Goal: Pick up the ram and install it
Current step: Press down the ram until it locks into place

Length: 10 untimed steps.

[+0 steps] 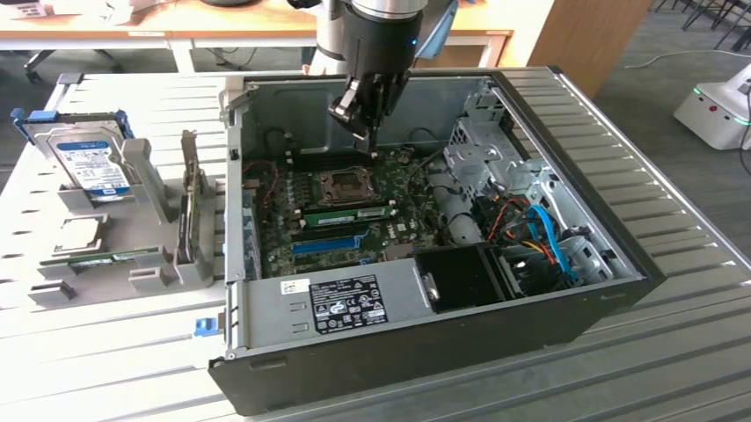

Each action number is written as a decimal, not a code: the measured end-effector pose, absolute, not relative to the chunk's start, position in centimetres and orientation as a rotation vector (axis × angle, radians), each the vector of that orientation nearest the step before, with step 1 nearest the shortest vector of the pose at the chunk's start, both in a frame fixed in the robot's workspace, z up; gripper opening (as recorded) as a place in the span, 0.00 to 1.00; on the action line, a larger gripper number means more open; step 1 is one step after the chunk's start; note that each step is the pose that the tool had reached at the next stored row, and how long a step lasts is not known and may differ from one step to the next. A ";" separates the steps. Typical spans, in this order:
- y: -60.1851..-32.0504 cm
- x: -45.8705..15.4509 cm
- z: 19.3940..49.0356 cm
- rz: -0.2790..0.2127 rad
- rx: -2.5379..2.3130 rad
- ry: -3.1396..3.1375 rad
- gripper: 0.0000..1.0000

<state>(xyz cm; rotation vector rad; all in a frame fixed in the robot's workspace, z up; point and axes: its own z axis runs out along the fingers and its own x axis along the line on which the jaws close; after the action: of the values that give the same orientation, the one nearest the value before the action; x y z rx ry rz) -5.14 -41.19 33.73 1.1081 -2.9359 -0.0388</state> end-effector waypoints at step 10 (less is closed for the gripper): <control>-41.2 -5.1 33.6 -0.039 0.837 -3.027 0.11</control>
<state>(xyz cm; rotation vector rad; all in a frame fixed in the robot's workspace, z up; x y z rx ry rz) -5.14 -41.19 33.61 0.8373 -3.0267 -0.0392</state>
